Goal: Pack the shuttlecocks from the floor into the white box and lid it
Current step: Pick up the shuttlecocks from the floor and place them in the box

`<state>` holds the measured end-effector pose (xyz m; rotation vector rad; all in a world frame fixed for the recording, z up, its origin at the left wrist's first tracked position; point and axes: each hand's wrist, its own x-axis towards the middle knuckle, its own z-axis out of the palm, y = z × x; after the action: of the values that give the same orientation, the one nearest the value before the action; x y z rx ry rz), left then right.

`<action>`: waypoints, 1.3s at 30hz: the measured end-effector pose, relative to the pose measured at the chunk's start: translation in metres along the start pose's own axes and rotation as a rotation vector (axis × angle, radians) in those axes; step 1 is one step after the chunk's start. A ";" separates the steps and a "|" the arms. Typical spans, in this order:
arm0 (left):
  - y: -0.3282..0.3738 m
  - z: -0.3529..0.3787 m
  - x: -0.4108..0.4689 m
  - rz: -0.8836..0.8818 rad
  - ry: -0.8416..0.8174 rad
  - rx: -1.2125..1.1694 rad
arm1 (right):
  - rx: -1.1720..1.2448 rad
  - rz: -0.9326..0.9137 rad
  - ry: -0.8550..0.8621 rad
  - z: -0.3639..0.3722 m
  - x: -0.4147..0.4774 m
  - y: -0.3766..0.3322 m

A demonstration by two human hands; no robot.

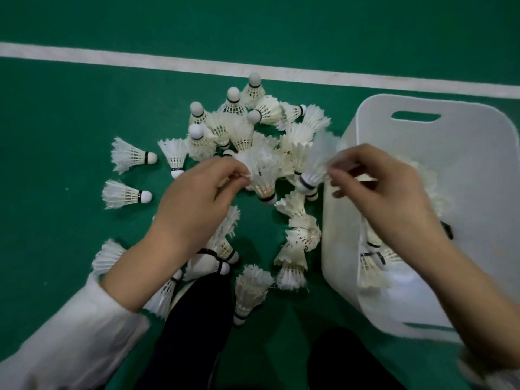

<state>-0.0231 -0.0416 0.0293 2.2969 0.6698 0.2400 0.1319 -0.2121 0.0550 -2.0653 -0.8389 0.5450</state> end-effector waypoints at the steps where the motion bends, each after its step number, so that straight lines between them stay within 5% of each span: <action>1: 0.007 0.001 0.001 0.033 -0.004 -0.014 | 0.067 0.014 0.074 -0.016 -0.004 -0.001; 5: 0.023 0.014 0.000 0.132 -0.061 -0.029 | 0.056 0.121 0.257 -0.067 -0.023 0.015; 9: 0.024 0.033 -0.004 0.149 -0.144 -0.030 | -0.166 0.361 0.022 -0.071 -0.044 0.059; 14: 0.031 0.047 -0.006 0.235 -0.179 0.020 | -0.411 0.417 -0.300 -0.042 -0.054 0.100; 25: 0.041 0.061 -0.009 0.281 -0.275 0.026 | -0.564 0.395 -0.436 -0.016 -0.026 0.130; 30: 0.043 0.060 -0.010 0.285 -0.259 0.018 | -0.597 0.319 -0.481 -0.031 -0.035 0.118; 35: 0.046 0.058 -0.011 0.288 -0.266 0.011 | -0.355 0.062 -0.090 -0.057 -0.044 0.064; 39: 0.048 0.058 -0.012 0.318 -0.254 0.007 | -0.106 -0.139 -0.219 -0.048 -0.048 0.026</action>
<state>0.0060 -0.1116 0.0210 2.3804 0.1762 0.0887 0.1390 -0.2838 0.0645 -2.0478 -1.1524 0.6703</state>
